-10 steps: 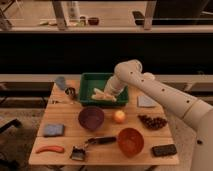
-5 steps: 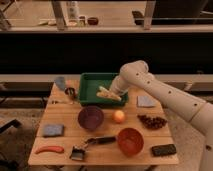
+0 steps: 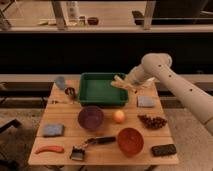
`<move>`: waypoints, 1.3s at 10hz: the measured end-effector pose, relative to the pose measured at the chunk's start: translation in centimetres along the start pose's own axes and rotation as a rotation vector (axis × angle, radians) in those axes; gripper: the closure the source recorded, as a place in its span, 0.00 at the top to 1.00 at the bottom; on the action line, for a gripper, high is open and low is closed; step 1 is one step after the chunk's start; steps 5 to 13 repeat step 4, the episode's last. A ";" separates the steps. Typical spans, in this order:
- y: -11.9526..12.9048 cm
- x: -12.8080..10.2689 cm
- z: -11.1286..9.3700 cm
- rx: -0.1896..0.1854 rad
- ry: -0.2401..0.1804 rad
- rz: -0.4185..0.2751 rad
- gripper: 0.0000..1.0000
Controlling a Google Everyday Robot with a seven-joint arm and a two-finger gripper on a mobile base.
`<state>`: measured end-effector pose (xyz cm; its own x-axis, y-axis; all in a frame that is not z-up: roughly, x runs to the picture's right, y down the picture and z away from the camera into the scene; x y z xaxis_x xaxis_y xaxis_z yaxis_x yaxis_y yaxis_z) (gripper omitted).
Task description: Place banana in paper cup
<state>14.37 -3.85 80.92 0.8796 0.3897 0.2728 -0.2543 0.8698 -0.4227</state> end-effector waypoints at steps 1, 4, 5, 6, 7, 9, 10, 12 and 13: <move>-1.9 1.3 -0.1 0.001 -0.012 0.005 0.03; -6.1 2.7 2.0 -0.004 -0.038 -0.038 0.03; -6.1 2.7 2.0 -0.004 -0.038 -0.038 0.03; -6.1 2.7 2.0 -0.004 -0.038 -0.038 0.03; -6.1 2.7 2.0 -0.004 -0.038 -0.038 0.03; -6.1 2.7 2.0 -0.004 -0.038 -0.038 0.03; -6.1 2.7 2.0 -0.004 -0.038 -0.038 0.03; -6.1 2.7 2.0 -0.004 -0.038 -0.038 0.03; -6.1 2.7 2.0 -0.004 -0.038 -0.038 0.03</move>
